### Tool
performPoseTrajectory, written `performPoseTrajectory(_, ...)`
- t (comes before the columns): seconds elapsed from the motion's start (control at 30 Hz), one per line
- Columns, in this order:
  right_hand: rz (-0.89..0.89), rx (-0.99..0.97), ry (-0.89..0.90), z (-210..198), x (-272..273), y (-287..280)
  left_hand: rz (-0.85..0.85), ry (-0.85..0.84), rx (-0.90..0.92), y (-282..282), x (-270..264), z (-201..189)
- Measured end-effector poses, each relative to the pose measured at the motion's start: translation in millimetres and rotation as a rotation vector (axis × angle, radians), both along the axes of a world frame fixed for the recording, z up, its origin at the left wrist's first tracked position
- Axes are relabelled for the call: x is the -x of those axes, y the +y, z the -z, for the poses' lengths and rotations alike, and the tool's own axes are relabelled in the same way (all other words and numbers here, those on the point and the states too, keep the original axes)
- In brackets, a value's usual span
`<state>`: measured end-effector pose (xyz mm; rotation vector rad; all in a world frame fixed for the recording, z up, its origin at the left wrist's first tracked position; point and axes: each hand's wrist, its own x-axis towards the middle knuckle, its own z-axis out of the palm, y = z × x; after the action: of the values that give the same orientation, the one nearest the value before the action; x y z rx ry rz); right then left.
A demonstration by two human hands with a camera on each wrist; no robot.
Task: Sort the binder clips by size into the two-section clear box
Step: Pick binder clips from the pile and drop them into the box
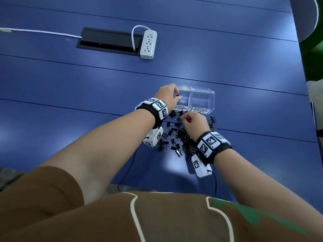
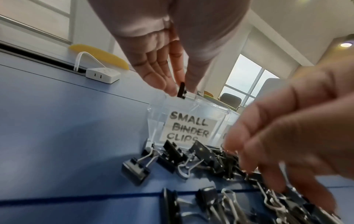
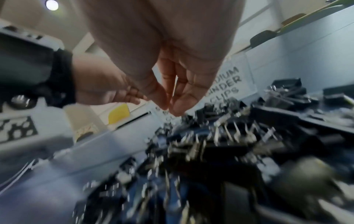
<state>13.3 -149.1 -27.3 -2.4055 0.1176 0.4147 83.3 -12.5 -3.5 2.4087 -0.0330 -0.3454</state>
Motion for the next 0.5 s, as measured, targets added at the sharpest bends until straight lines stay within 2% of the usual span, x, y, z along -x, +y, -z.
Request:
performPoseTrajectory(0.13,-0.146,0.109,-0.015,18.4,6.3,14.0,0.019,-0.023,-0.025,8.8,20.7,10.1)
performPoseTrajectory(0.27,-0.204,0.207,0.011,26.6,1.5,23.2,0.069,0.013,-0.087,18.3,51.7,29.6)
performPoseTrajectory(0.4,-0.193,0.22,0.039,28.9,-1.2,23.7,0.173,0.119,-0.203,18.4,63.9,50.9)
performPoseTrajectory(0.5,-0.143,0.155,0.012,28.9,-0.1,19.0,0.219,0.115,-0.283,14.9,67.3,56.0)
